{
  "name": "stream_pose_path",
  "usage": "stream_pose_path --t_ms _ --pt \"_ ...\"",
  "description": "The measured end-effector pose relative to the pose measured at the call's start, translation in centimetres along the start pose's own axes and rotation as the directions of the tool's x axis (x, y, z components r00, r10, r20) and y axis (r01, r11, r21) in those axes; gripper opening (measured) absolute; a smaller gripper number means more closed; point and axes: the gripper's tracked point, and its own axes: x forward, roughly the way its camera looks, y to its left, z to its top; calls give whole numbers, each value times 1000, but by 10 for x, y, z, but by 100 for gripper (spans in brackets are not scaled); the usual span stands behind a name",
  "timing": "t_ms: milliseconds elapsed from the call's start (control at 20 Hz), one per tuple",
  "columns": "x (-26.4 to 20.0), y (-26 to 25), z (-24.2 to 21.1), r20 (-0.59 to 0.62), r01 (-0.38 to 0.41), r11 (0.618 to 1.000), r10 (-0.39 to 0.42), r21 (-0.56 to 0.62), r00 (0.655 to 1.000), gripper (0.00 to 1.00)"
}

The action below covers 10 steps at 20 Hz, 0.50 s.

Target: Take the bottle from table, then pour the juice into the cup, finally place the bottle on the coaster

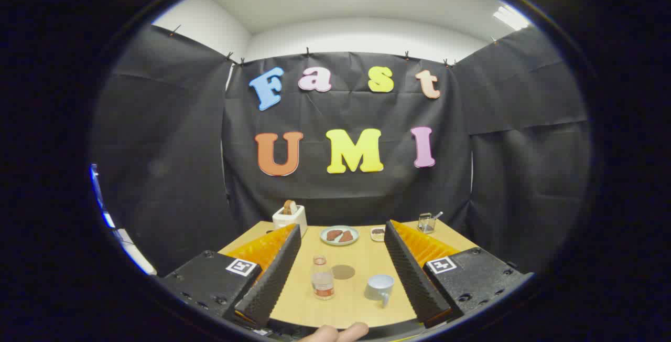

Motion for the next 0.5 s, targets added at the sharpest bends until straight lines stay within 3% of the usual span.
stream_pose_path --t_ms 500 --pt "-5 18 -6 53 -59 998 58 10 997 100"
